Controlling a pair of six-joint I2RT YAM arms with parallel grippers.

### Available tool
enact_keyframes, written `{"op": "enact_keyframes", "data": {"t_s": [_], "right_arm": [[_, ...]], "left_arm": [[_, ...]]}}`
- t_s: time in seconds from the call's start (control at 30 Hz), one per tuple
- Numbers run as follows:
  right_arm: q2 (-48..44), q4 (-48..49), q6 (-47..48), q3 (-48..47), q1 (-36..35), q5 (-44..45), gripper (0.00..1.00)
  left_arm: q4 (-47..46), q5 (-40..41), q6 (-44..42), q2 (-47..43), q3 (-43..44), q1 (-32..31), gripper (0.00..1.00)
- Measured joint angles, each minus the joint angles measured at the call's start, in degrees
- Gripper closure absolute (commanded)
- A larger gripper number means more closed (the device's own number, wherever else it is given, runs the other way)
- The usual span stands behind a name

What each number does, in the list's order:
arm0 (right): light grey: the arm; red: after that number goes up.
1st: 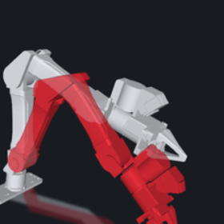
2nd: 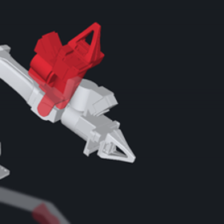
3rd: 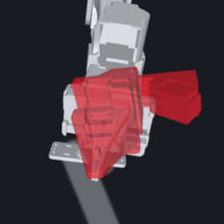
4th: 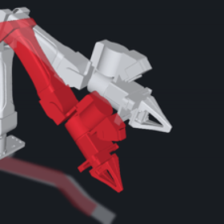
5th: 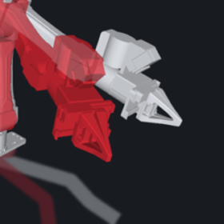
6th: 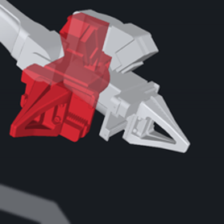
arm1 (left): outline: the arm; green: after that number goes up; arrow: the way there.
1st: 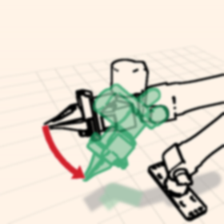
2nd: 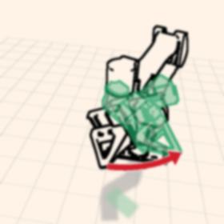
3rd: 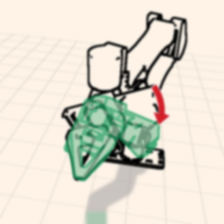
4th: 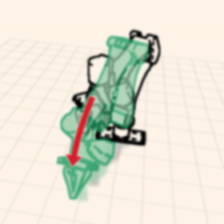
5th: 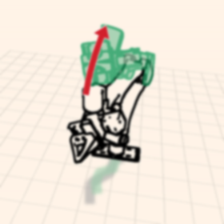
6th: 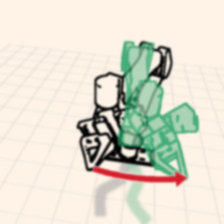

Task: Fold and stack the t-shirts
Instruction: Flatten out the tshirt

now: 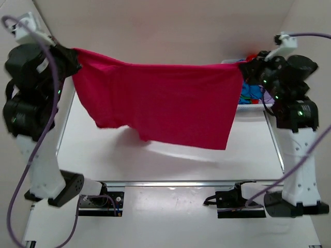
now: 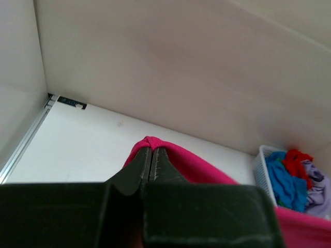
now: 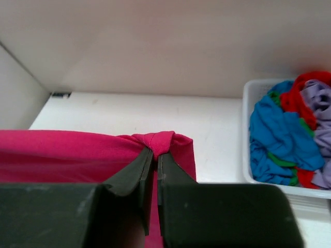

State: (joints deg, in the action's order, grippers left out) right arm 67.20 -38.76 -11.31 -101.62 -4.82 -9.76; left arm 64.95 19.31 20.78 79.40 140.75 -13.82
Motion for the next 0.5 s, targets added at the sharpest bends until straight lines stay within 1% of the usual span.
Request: {"op": "enact_keyframes", "data": {"t_s": [0.1,0.2,0.27,0.33,0.4,0.43,0.5], "right_arm": [[5.9,0.7,0.3,0.7,-0.7,-1.6,0.99],[14.7,1.9,1.1,-0.2,-2.1,-1.4,1.00],[22.1,2.1,1.7,-2.2,-3.1,-0.8,1.00],[28.5,2.1,2.5,-4.8,-3.6,-0.1,1.00],[33.9,1.6,3.5,-9.1,-4.1,0.9,1.00],[35.8,1.2,3.9,-11.6,-4.2,1.2,1.00],[40.2,-0.9,4.8,-20.8,-4.4,1.7,1.00]], "left_arm": [[-1.1,-4.1,0.0,7.5,1.4,3.8,1.00],[-1.8,-7.4,0.0,20.2,6.3,6.0,1.00],[-2.3,-9.2,-0.1,29.2,9.0,6.8,1.00],[-2.4,-11.1,-0.2,36.2,10.4,7.5,1.00],[-2.4,-13.6,0.0,41.5,11.6,8.9,1.00],[-2.5,-14.7,0.2,42.8,11.9,9.6,1.00],[-2.9,-17.2,0.7,43.5,12.0,11.8,1.00]]}}
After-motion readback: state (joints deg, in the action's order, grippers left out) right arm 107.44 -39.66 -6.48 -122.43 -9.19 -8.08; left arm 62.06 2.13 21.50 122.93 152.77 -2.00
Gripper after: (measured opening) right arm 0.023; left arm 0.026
